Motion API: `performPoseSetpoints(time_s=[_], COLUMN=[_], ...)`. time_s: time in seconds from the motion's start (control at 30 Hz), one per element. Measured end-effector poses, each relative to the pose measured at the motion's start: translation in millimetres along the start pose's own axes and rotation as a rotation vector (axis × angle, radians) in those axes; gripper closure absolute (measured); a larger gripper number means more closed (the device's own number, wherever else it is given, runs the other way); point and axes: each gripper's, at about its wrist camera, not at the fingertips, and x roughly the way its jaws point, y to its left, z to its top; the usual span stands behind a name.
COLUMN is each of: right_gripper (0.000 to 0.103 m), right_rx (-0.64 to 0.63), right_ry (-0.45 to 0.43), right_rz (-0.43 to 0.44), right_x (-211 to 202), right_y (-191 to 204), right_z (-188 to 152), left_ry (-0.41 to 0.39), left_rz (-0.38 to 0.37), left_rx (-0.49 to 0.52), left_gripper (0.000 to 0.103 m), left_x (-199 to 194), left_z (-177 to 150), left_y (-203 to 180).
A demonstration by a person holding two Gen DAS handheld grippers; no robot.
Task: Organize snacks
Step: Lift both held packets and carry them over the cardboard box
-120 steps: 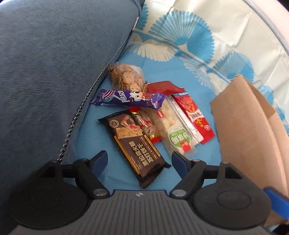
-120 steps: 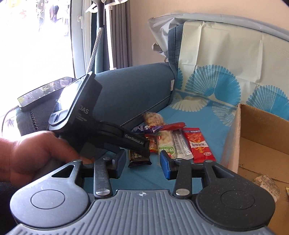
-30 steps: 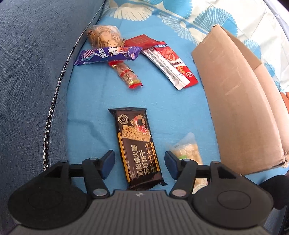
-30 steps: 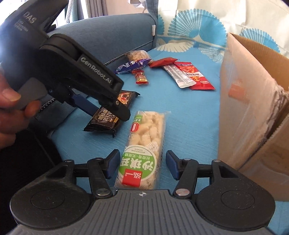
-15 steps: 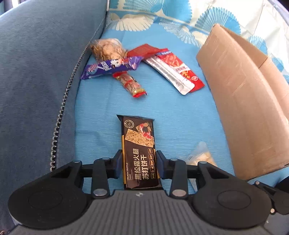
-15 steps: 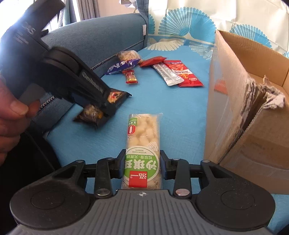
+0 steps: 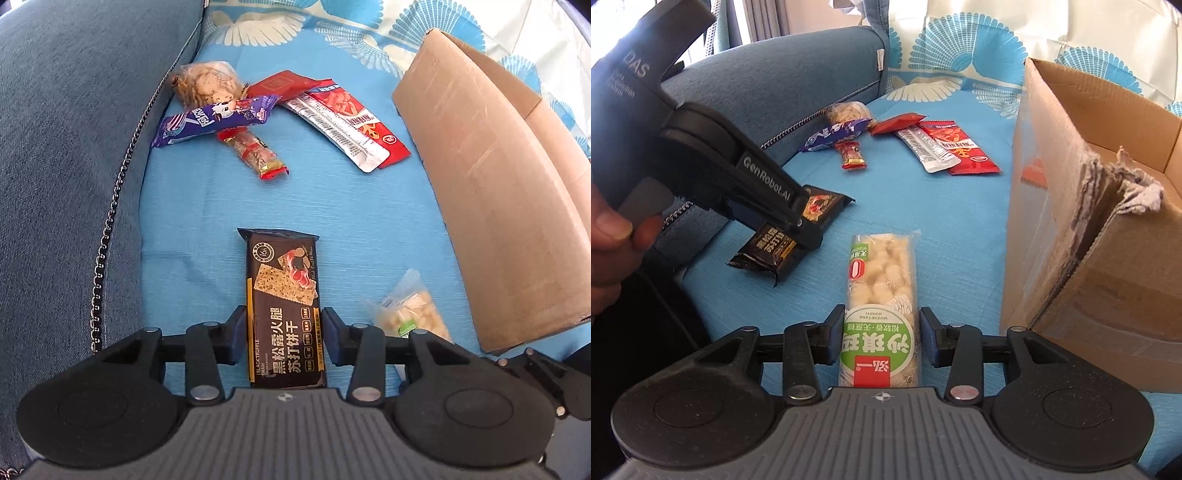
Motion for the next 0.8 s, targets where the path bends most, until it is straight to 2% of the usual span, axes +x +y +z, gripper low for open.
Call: performPoseSetpoints(time_s=[0.53, 0.67, 0.8], right_gripper=[0.058, 0.065, 0.065], right_rx=[0.014, 0.004, -0.017], right_ry=[-0.019, -0.012, -0.019], right_rz=[-0.006, -0.006, -0.020], right_x=[-3.7, -1.5, -2.8], right_y=[-2.0, 0.3, 3.1], right_z=[0.4, 0.0, -1.0], left_ry=[-0.002, -0.002, -0.005], left_rz=[0.010, 0.011, 0.020], left_rx=[0.010, 0.010, 0.016], left_gripper=[0.056, 0.056, 0.057], left_x=[0.2, 0.4, 0.8], left_z=[0.6, 0.6, 0.1], left_y=[-0.9, -1.1, -2.4])
